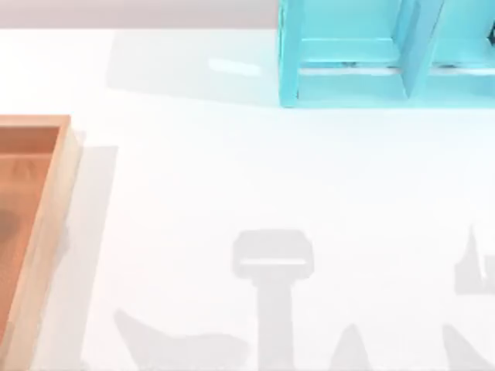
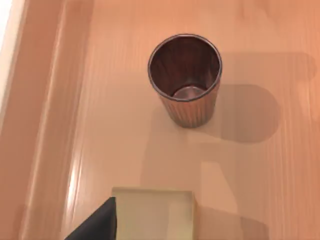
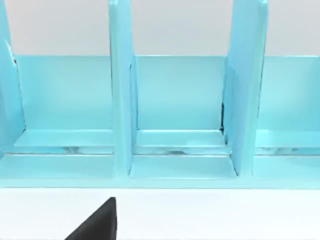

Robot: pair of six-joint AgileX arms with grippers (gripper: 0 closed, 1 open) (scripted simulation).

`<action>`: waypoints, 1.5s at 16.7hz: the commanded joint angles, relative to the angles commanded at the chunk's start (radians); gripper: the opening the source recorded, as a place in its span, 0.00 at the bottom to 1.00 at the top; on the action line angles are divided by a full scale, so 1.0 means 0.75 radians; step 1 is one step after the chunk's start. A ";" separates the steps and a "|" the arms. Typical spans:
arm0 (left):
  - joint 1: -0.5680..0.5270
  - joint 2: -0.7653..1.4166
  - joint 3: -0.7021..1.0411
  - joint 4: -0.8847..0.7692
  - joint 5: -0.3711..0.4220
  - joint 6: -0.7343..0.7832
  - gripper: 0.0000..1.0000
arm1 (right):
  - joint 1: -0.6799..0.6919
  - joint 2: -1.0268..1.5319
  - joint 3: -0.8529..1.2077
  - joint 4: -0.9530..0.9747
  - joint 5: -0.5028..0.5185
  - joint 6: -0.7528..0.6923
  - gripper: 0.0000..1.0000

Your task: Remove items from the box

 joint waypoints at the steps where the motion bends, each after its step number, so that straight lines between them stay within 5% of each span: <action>1: 0.029 0.127 0.096 -0.094 0.000 0.030 1.00 | 0.000 0.000 0.000 0.000 0.000 0.000 1.00; 7: 0.170 0.773 0.584 -0.573 -0.001 0.180 1.00 | 0.000 0.000 0.000 0.000 0.000 0.000 1.00; 12: 0.222 0.995 0.758 -0.744 -0.001 0.235 1.00 | 0.000 0.000 0.000 0.000 0.000 0.000 1.00; 19: 0.218 1.001 0.737 -0.722 -0.001 0.233 1.00 | 0.000 0.000 0.000 0.000 0.000 0.000 1.00; 25: 0.225 1.093 0.507 -0.382 -0.001 0.240 1.00 | 0.000 0.000 0.000 0.000 0.000 0.000 1.00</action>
